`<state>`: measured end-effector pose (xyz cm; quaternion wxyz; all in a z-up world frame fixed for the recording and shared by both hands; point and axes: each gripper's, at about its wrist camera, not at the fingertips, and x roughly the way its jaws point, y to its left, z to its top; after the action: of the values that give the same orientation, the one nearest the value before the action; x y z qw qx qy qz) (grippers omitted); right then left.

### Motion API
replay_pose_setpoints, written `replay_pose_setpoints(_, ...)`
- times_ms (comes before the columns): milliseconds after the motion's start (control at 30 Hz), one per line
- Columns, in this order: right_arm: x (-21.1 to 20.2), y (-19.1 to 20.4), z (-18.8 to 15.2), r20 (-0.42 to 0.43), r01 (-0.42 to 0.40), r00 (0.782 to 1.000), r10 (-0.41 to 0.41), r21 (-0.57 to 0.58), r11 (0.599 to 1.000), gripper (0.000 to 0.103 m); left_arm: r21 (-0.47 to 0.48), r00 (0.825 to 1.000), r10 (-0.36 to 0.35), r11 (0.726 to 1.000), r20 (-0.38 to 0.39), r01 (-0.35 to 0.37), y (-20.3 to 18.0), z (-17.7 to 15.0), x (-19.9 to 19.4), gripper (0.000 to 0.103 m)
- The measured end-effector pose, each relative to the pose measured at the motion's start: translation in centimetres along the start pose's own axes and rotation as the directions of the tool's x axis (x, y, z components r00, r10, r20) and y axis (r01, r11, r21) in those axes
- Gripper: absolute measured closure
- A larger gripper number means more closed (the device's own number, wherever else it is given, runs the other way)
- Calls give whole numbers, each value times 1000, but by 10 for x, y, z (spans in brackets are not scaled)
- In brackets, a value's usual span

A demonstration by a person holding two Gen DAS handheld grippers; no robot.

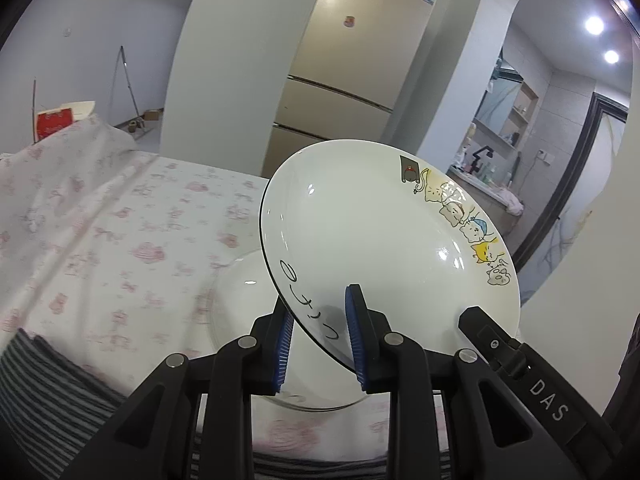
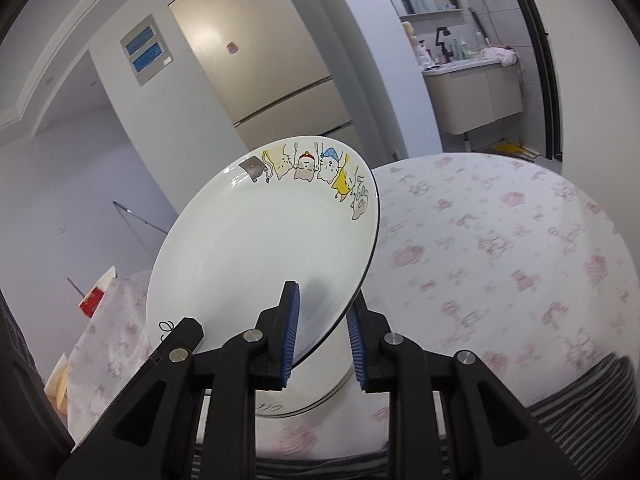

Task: Organize plates and bowls
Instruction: 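Lift the text-marked plate with both grippers over the plate stack, then lower the held plate onto the plate stack with both grippers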

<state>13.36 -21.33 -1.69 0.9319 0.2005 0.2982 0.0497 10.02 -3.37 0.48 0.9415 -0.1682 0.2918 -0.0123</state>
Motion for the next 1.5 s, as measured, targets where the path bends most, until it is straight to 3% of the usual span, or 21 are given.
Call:
replay_pose_setpoints(167,11,14,-17,-39,-24,999,24,12,1000,80,-9,1000,31,999,1,-31,22,-4,-3,75)
replay_pose_setpoints(567,36,24,-41,-109,3,994,-2,10,1000,79,-50,997,63,997,-51,-65,55,-21,20,75)
replay_pose_setpoints(933,58,18,-53,-174,38,984,-34,18,999,78,-26,990,87,996,-113,-90,59,-31,42,75)
replay_pose_setpoints(1167,70,14,-60,-202,44,979,-38,27,999,77,-59,980,79,994,-180,-91,68,-36,58,74)
replay_pose_setpoints(1500,74,14,-61,-207,57,977,-52,20,998,77,-52,980,85,994,-181,-96,65,-39,57,74)
